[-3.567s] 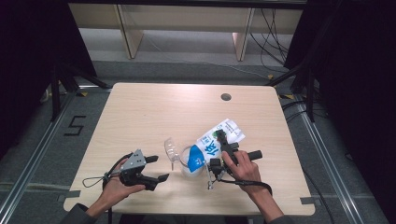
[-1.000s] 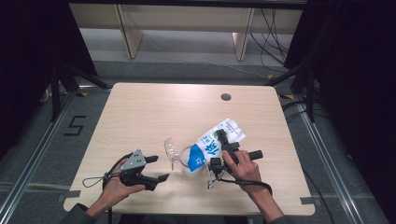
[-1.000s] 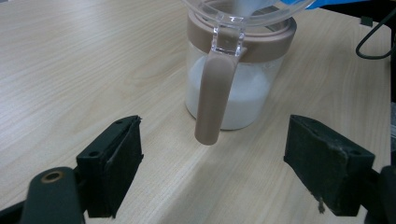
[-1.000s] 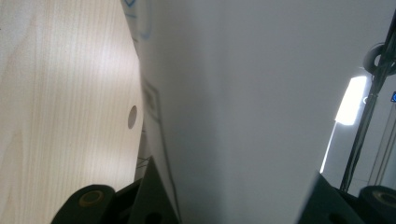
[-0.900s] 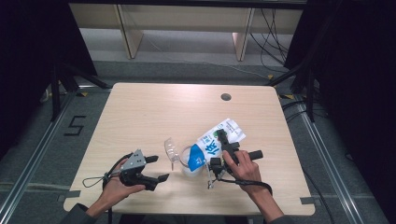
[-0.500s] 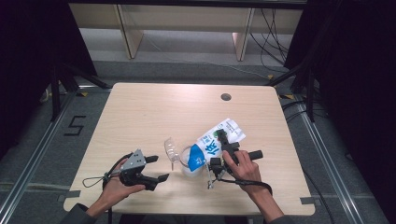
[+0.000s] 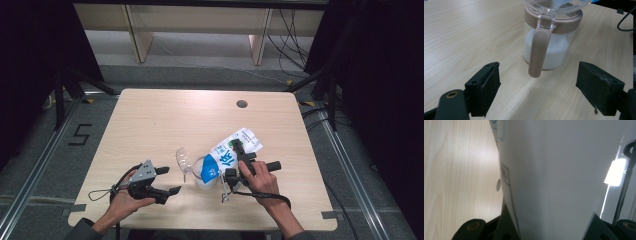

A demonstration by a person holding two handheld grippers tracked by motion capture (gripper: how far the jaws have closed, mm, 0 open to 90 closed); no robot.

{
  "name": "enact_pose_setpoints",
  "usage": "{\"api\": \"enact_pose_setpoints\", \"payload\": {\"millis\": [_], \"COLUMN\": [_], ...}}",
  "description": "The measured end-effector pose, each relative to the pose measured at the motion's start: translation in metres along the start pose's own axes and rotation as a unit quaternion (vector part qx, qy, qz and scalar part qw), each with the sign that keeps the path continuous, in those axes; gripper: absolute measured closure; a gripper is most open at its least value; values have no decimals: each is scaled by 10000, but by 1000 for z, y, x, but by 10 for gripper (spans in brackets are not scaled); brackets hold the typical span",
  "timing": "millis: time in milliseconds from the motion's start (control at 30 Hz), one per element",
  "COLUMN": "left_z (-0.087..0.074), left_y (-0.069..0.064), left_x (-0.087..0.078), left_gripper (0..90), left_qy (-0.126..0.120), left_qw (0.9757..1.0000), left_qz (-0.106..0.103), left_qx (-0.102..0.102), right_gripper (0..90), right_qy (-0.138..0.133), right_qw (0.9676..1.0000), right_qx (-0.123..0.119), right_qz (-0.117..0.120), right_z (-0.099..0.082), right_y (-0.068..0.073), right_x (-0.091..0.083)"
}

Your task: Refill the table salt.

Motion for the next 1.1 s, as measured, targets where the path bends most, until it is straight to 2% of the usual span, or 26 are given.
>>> {"api": "enact_pose_setpoints", "payload": {"millis": [33, 67, 133, 167, 233, 333, 400, 467, 533, 600, 633, 700, 733, 800, 833, 867, 900, 933, 1100], "left_z": [0, 0, 0, 0, 0, 0, 0, 0, 0, 0, 0, 0, 0, 0, 0, 0, 0, 0, 0], "left_y": [0, 0, 0, 0, 0, 0, 0, 0, 0, 0, 0, 0, 0, 0, 0, 0, 0, 0, 0], "left_x": [0, 0, 0, 0, 0, 0, 0, 0, 0, 0, 0, 0, 0, 0, 0, 0, 0, 0, 0], "left_gripper": [184, 184, 185, 184, 184, 184, 184, 184, 185, 184, 184, 185, 184, 185, 184, 185, 185, 184, 184], "left_qy": [-1, -1, 1, 0, 2, 4, 4, 1, 4, -14, -8, -10, 16, -12, -14, -14, -19, -11, -23], "left_qw": [10000, 10000, 10000, 10000, 10000, 10000, 10000, 10000, 10000, 10000, 10000, 10000, 10000, 10000, 10000, 10000, 10000, 10000, 10000], "left_qz": [0, -21, -2, -2, -1, 7, 0, -1, 1, -18, -35, -27, 11, -34, -33, -31, -26, -32, -29], "left_qx": [-4, -5, 1, 1, 3, -19, 3, 1, 1, 3, 7, -1, 6, 2, 1, -2, -3, 1, -4], "right_gripper": [736, 740, 749, 753, 762, 770, 772, 773, 774, 774, 774, 774, 774, 775, 775, 775, 775, 776, 781], "right_qy": [75, -32, -14, 26, -61, -100, -149, -84, -179, -168, -202, -233, -195, -281, -319, -179, -370, -368, -555], "right_qw": [9999, 10000, 9998, 9998, 9997, 9989, 9986, 9969, 9968, 9955, 9957, 9945, 9927, 9912, 9890, 9844, 9811, 9696, 9471], "right_qx": [17, 59, 121, 73, 108, 347, 373, 586, 553, 688, 692, 773, 936, 984, 1125, 1447, 1550, 2072, 2710], "right_qz": [107, 36, 131, 202, 208, 289, 354, 523, 545, 625, 582, 666, 732, 843, 906, 989, 1102, 1245, 1626], "right_z": [0, 1, 1, 1, 0, 0, 1, 1, 1, 0, -1, -2, -3, -4, -5, -5, -5, -3, -10], "right_y": [0, 0, 0, -1, -1, 0, -1, -1, -3, -3, -4, -5, -4, -5, -5, -3, -3, 1, -2], "right_x": [-1, 0, 0, -1, 1, 1, 1, 0, 1, 1, 2, 3, 2, 4, 4, 2, 5, 4, 5]}}
Point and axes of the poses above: each handheld gripper's, and its own axes: x roughly forward along the jaws, z roughly out of its top, y roughly to its left, the point moved 3 cm from there along x, roughly forward along the jaws, and after that the axes turned 2 degrees about z, right-handed, at the moved point
